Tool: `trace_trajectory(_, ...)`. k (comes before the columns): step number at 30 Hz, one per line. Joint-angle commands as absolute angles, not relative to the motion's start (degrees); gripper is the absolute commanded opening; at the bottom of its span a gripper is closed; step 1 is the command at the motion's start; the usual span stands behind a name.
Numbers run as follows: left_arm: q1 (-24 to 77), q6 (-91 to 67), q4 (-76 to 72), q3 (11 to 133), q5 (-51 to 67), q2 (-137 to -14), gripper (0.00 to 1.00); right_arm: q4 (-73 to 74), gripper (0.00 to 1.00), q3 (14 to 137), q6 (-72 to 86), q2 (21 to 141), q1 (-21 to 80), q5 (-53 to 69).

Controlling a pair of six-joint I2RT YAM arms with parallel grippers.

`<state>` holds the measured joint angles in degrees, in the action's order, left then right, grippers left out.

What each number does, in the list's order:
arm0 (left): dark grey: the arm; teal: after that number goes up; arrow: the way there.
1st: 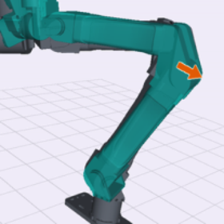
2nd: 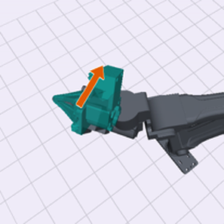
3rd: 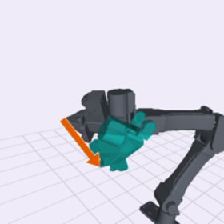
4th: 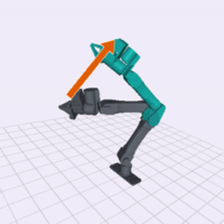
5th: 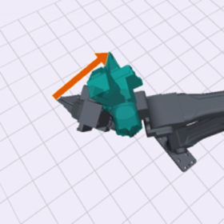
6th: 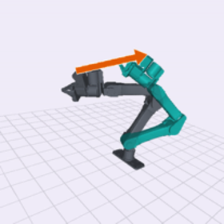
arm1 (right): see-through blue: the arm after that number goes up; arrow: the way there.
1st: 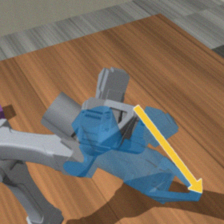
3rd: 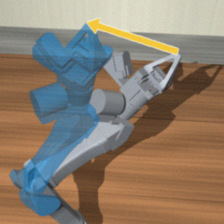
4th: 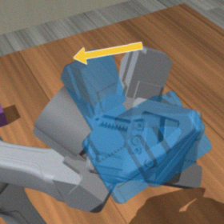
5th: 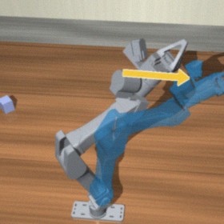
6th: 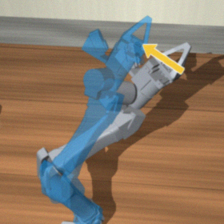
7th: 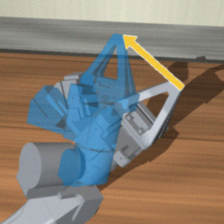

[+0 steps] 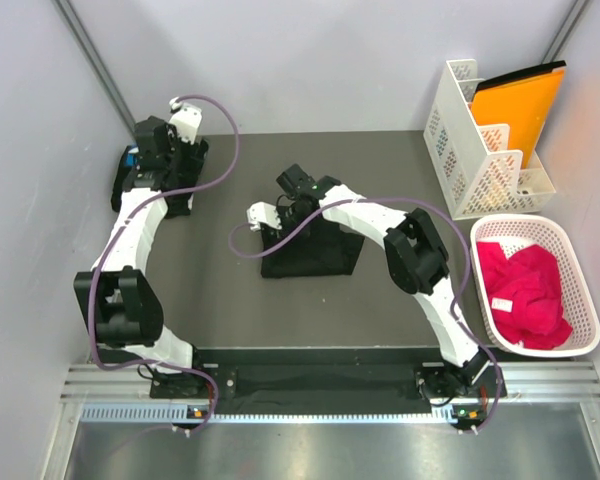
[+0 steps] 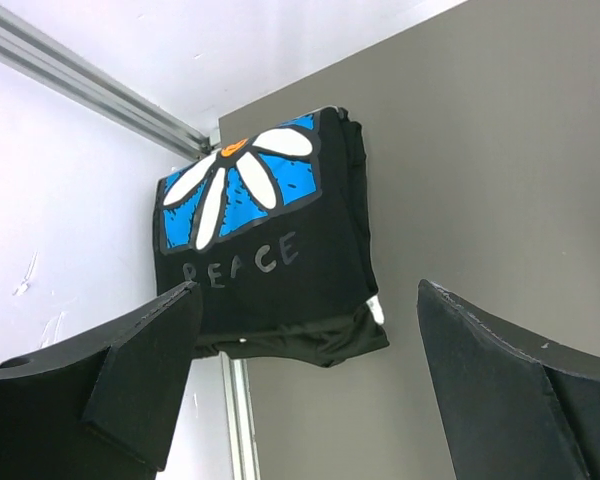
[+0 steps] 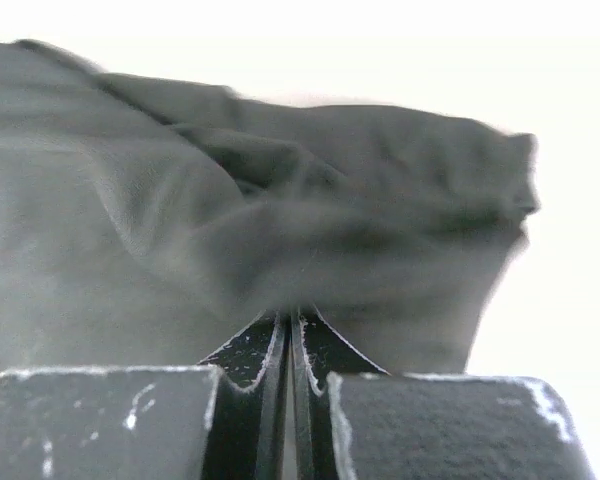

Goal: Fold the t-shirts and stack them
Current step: Fold the tshirt

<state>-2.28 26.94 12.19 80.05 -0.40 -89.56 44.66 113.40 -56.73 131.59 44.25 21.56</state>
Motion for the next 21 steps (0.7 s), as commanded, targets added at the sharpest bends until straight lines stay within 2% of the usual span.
trace_trajectory(1,-2.64,26.63,11.87,79.1,1.58,-87.19,0.92,30.26,0.0,112.85,-55.37,130.17,44.74,16.36)
trace_trajectory(13,-2.37,26.01,11.86,80.07,2.55,-88.59,0.92,25.75,0.0,113.64,-56.78,131.57,44.65,13.63)
trace_trajectory(16,-2.37,28.81,15.62,80.94,7.62,-88.68,0.93,24.79,0.0,113.82,-54.59,131.22,44.65,9.86)
trace_trajectory(17,-2.29,30.48,17.91,81.3,14.26,-88.59,0.93,24.7,0.0,114.08,-52.84,130.52,44.3,8.63)
trace_trajectory(19,-2.29,37.66,23.69,81.04,21.94,-87.98,0.99,25.13,0.19,113.82,-50.2,129.21,41.94,8.0)
trace_trajectory(20,-2.37,39.53,24.43,80.43,27.11,-87.37,0.99,25.92,0.37,114.43,-47.14,128.16,40.62,8.61)
trace_trajectory(21,-2.37,41.73,24.96,79.81,28.98,-87.02,0.99,29.06,0.42,115.3,-45.89,127.71,39.13,11.14)
